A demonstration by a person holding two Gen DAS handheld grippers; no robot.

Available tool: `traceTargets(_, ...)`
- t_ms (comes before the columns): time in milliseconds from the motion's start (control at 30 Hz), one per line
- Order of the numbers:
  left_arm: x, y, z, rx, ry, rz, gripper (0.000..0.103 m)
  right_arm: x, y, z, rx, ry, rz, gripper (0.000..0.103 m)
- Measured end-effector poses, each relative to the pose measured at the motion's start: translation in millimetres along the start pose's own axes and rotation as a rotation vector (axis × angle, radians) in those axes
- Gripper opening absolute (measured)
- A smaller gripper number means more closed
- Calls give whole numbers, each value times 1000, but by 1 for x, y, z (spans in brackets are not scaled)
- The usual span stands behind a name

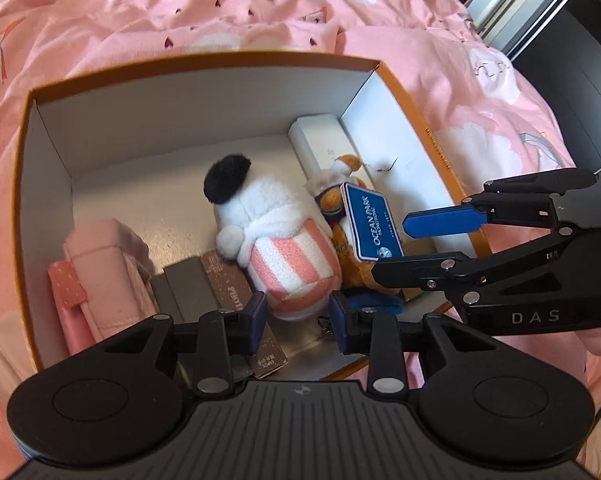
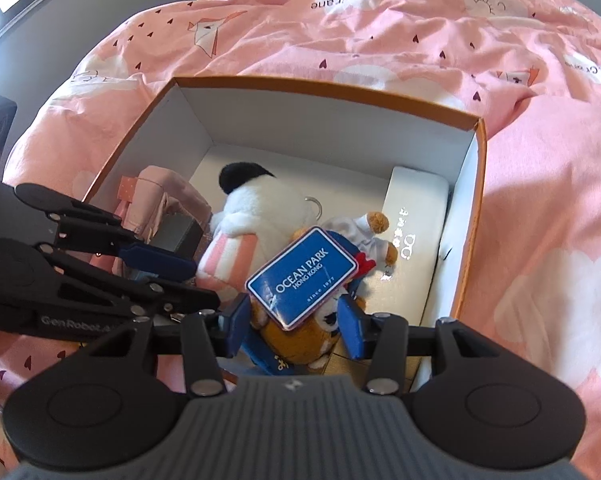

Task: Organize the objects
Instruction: 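Lower both plush toys into the orange box and open both tools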

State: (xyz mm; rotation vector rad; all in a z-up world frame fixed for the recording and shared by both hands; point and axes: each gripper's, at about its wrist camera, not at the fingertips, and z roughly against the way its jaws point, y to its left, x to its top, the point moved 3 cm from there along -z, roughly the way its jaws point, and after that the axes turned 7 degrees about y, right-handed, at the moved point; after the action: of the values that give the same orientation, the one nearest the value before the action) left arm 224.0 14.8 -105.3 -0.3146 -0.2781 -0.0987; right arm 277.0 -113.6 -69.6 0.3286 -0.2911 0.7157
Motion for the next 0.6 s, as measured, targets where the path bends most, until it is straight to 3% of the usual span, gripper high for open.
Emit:
traceTargets(200, 21, 7, 22, 1, -115, 29, 38, 9, -3, 1, -13, -11, -2, 50)
traceTargets(600, 24, 2, -15, 61, -66, 15, 33, 12, -5, -28, -11, 70, -6, 33)
